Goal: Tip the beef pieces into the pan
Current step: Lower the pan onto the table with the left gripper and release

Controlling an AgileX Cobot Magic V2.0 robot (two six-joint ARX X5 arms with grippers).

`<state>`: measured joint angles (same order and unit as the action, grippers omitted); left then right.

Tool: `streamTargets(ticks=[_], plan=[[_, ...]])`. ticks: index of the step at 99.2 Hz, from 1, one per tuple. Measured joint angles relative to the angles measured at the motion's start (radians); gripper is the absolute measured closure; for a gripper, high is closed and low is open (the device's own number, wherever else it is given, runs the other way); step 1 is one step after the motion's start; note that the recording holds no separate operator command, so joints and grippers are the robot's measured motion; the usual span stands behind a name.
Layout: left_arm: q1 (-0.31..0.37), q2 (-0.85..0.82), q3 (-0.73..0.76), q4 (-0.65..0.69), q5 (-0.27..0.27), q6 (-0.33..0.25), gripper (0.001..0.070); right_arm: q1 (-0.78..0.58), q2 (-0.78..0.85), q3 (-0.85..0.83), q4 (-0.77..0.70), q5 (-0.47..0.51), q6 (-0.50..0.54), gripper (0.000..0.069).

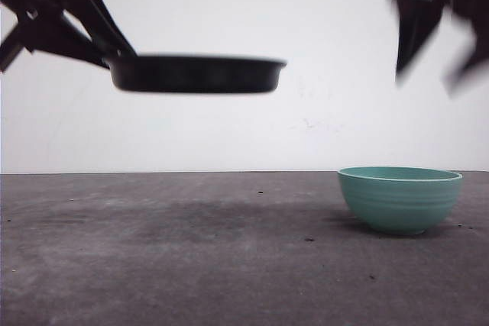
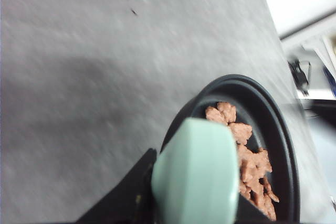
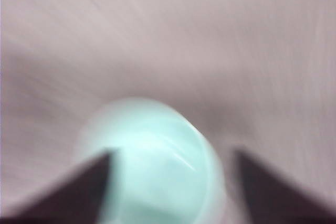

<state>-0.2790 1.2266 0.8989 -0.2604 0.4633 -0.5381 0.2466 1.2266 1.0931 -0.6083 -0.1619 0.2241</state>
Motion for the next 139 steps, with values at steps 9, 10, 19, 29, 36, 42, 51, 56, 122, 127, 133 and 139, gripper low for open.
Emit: streamTargets(ticks=[9,10,19,29,36,42,51,56,122,127,133,139], plan=[[0.012,0.08,0.0,0.04,-0.004,0.0,0.0656,0.059,-0.178,0.031,0.019,-0.052,-0.007,0.06],[0.013,0.09,0.0,0.045,-0.004,0.0,0.0656,0.065,-0.195,0.032,0.018,-0.054,-0.008,0.0611],[0.011,0.18,0.0,0.1,0.014,0.003,0.0656,0.126,-0.339,0.035,-0.007,-0.063,0.004,0.0662],[0.008,0.266,0.0,0.163,0.026,0.003,0.0656,0.168,-0.457,0.035,-0.064,-0.05,0.042,0.0676],[0.007,0.309,0.0,0.192,0.026,0.002,0.0656,0.189,-0.52,0.035,-0.106,-0.036,0.065,0.0679],[0.007,0.343,0.0,0.207,0.026,0.002,0.0656,0.199,-0.562,0.035,-0.14,-0.018,0.082,0.068],[0.008,0.381,0.0,0.208,0.011,0.001,0.0656,0.2,-0.615,0.034,-0.19,0.017,0.101,0.068],[0.008,0.396,0.0,0.204,-0.001,0.001,0.0656,0.2,-0.64,0.034,-0.216,0.039,0.109,0.068],[0.021,0.209,0.007,0.041,-0.177,0.005,0.0013,0.2,-0.678,0.032,-0.261,0.069,0.127,0.068],[0.021,0.129,0.007,0.031,-0.22,0.032,0.0013,0.201,-0.678,0.032,-0.255,0.092,0.111,0.068],[0.021,0.025,0.007,0.014,-0.258,0.068,0.0013,0.201,-0.678,0.031,-0.237,0.134,0.087,0.068],[0.021,-0.089,0.011,-0.016,-0.292,0.104,0.0017,0.201,-0.678,0.031,-0.211,0.179,0.057,0.068]])
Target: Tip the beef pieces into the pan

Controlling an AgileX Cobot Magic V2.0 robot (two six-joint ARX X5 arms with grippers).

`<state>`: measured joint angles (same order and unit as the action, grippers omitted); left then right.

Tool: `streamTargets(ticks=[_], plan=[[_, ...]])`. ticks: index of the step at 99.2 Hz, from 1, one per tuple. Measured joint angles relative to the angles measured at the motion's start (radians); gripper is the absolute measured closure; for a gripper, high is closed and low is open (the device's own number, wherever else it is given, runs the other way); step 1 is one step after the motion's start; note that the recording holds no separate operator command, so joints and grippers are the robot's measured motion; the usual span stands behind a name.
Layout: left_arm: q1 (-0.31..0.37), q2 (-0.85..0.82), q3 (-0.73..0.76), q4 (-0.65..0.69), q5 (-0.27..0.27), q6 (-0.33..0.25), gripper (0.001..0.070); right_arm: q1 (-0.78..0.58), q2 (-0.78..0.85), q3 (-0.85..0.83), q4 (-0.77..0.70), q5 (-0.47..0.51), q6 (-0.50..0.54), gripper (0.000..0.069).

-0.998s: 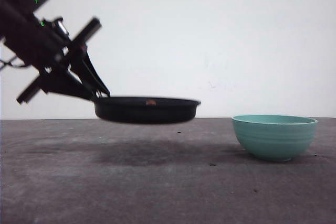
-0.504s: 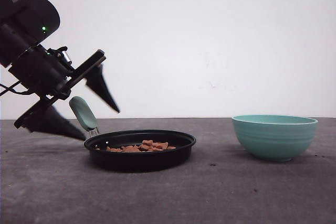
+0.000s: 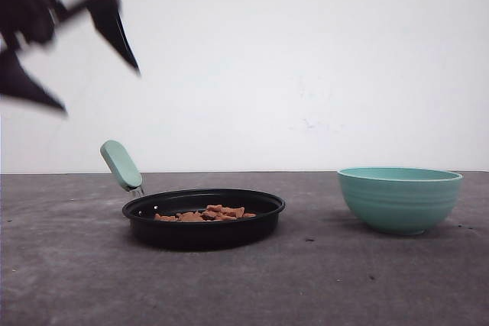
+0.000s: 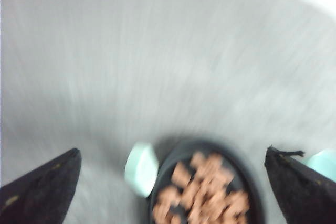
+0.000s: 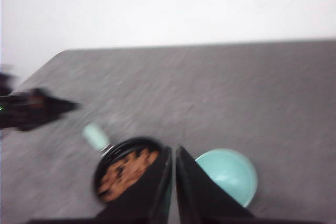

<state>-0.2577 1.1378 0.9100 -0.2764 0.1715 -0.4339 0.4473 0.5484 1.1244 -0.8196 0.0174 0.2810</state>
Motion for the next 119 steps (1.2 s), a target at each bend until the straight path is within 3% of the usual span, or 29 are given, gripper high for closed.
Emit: streamTargets(ticks=[7,15,23,32,48,60,119], plan=[[0.0,-0.124,0.011,-0.049,-0.027,0.034,0.0089,0.0,0.0,0.0,0.029,0.058,-0.044,0.068],[-0.001,-0.263,0.018,-0.107,-0.071,0.06,0.031,0.0,0.0,0.0,0.05,0.111,-0.099,0.068],[-0.002,-0.394,0.018,-0.177,-0.161,0.074,0.0541,0.0,0.0,-0.003,0.052,0.151,-0.156,0.068],[-0.002,-0.52,0.016,-0.217,-0.259,0.098,0.0656,0.0,-0.015,-0.031,0.09,0.166,-0.212,0.068],[-0.002,-0.696,-0.016,-0.309,-0.337,0.129,0.0686,0.003,-0.113,-0.154,0.226,0.166,-0.293,0.068],[-0.002,-0.739,-0.032,-0.421,-0.41,0.133,0.0687,0.003,-0.156,-0.195,0.217,0.166,-0.315,0.068],[-0.002,-0.794,-0.032,-0.46,-0.412,0.135,0.0687,0.003,-0.156,-0.198,0.203,0.166,-0.329,0.068]])
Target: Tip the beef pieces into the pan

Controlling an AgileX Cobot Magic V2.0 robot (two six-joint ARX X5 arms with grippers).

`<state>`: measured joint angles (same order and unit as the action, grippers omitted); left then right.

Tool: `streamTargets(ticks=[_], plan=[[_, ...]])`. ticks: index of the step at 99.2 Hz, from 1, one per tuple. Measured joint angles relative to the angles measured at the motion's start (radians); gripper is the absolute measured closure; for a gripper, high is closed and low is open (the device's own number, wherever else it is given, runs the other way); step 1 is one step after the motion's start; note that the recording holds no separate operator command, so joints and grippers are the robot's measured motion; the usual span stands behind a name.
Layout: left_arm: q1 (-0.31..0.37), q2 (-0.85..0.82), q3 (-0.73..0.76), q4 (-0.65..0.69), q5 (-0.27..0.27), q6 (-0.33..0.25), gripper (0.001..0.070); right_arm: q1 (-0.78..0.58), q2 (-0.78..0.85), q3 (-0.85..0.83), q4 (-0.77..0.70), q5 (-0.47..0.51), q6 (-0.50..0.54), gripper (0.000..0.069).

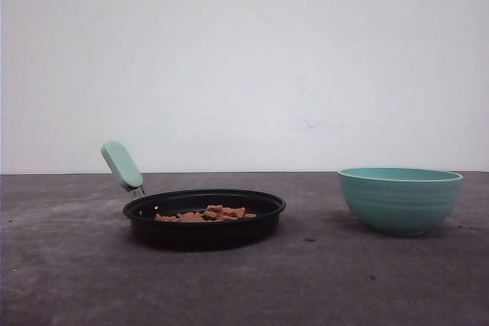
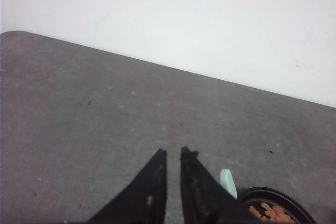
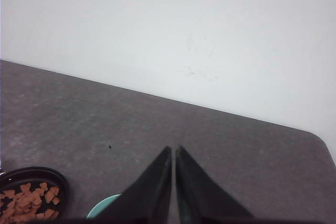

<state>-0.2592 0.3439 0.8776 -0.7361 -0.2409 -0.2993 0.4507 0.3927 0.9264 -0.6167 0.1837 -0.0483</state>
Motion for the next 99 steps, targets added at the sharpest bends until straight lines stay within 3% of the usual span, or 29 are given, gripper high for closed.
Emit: streamTargets(ticks=[33,51,73,93,99], plan=[[0.0,0.0,0.0,0.0,0.0,0.0,0.0687,-0.021,-0.033,-0.013,-0.012,0.035,-0.003,0.068],[0.0,0.0,0.0,0.0,0.0,0.0,0.0687,-0.148,-0.107,-0.246,-0.002,0.13,0.005,0.068],[0.0,0.0,0.0,0.0,0.0,0.0,0.0687,-0.262,-0.353,-0.638,0.138,0.039,0.095,0.068],[0.0,0.0,0.0,0.0,0.0,0.0,0.0687,-0.36,-0.381,-0.844,0.228,-0.222,0.071,0.0681],[0.0,-0.001,0.0,0.003,0.0,0.0,0.0687,-0.369,-0.384,-0.857,0.275,-0.243,0.036,0.0681]])
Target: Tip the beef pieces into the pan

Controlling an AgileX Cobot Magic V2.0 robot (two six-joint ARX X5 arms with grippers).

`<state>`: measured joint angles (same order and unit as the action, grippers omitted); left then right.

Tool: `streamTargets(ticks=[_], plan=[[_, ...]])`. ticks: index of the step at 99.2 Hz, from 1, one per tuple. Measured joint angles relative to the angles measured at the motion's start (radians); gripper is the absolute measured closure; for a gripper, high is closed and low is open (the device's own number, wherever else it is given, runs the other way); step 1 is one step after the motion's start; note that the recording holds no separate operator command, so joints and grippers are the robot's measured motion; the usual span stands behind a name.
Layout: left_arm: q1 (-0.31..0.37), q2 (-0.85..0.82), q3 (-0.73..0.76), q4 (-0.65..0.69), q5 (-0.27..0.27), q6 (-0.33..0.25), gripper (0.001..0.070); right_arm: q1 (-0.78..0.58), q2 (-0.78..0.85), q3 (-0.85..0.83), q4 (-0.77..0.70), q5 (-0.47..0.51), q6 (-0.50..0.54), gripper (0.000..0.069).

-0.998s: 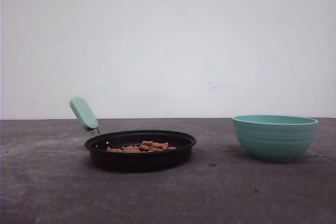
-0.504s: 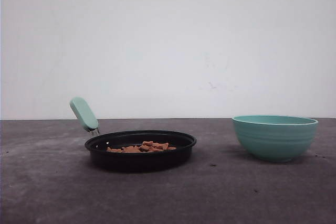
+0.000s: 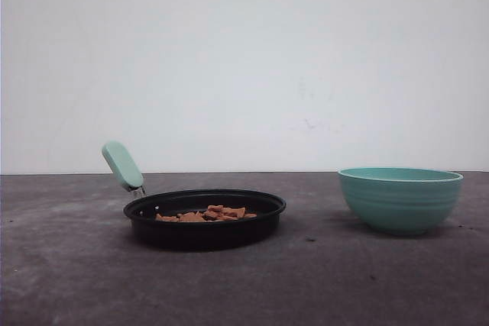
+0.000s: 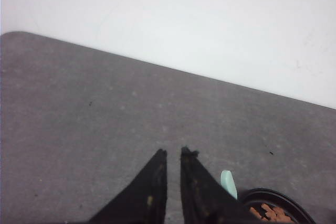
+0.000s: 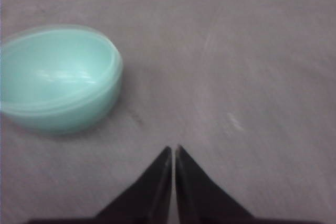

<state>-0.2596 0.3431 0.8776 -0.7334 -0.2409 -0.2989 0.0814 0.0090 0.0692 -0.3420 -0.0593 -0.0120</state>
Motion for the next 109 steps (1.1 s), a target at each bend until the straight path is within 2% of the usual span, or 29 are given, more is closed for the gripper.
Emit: streamTargets(ticks=[8,109], plan=[[0.0,0.0,0.0,0.003,0.0,0.0,0.0687,-0.011,-0.007,-0.008,0.043,0.008,-0.013,0.0681],[0.0,-0.001,0.0,0.004,0.0,0.0,0.0687,-0.028,-0.006,-0.01,0.044,0.006,-0.01,0.0681]])
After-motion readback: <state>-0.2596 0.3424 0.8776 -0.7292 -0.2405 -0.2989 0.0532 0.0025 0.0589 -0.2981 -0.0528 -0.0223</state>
